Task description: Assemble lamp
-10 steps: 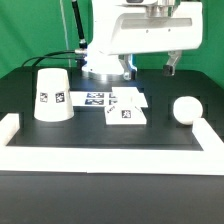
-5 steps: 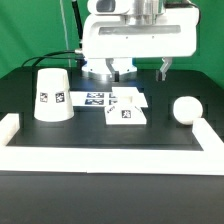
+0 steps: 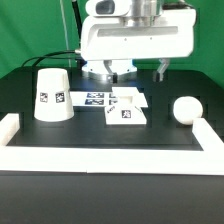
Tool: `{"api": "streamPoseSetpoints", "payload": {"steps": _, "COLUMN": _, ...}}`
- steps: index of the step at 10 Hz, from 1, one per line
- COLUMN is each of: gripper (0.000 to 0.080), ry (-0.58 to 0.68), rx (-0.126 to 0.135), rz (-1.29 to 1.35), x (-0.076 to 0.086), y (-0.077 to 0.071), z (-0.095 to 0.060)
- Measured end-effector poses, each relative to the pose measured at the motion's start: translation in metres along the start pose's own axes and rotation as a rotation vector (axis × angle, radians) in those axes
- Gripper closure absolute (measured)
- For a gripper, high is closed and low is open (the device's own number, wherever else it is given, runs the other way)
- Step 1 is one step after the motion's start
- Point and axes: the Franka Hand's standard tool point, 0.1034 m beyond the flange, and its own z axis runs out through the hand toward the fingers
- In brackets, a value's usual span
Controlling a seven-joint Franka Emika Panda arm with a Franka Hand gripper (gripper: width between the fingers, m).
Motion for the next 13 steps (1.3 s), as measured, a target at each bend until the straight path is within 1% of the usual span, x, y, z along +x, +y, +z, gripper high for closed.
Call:
{"api": "streamPoseSetpoints", "payload": {"steps": 1, "gripper": 0.0100, "ry": -0.020, "rx": 0.008, "rz": 0.006, "x": -0.012, "y": 0.003, "z": 0.007}}
{"api": "streamPoseSetpoints", "payload": {"steps": 2, "gripper": 0.0100, "ry": -0.032, "rx": 0.014, "rz": 0.011, "x": -0.019, "y": 0.005, "z": 0.011}}
{"api": "streamPoseSetpoints", "payload": {"steps": 3, "gripper": 0.0100, "ry": -0.037, "rx": 0.021, "rz": 0.022, "x": -0.022, "y": 0.007, "z": 0.013}}
{"api": "streamPoseSetpoints", "payload": {"steps": 7, "gripper": 0.0100, "ry": -0.040, "rx": 0.022, "rz": 0.022, "x": -0.023, "y": 0.006, "z": 0.014}}
{"api": "streamPoseSetpoints", "payload": {"steps": 8, "gripper": 0.0100, "ry": -0.044, "rx": 0.022, "rz": 0.023, "x": -0.025, "y": 0.006, "z": 0.016}}
{"api": "streamPoseSetpoints", "payload": {"steps": 10, "gripper": 0.0100, "ry": -0.061, "rx": 0.020, "rz": 0.034, "x": -0.039, "y": 0.002, "z": 0.023}}
{"api": "streamPoseSetpoints", "payload": {"steps": 12, "gripper": 0.0100, "ry": -0.064, "rx": 0.014, "rz": 0.032, "x": -0.049, "y": -0.006, "z": 0.030}}
{"api": "streamPoseSetpoints", "payload": {"steps": 13, "gripper": 0.0100, "ry": -0.059, "rx": 0.013, "rz": 0.030, "x": -0.053, "y": -0.007, "z": 0.034}}
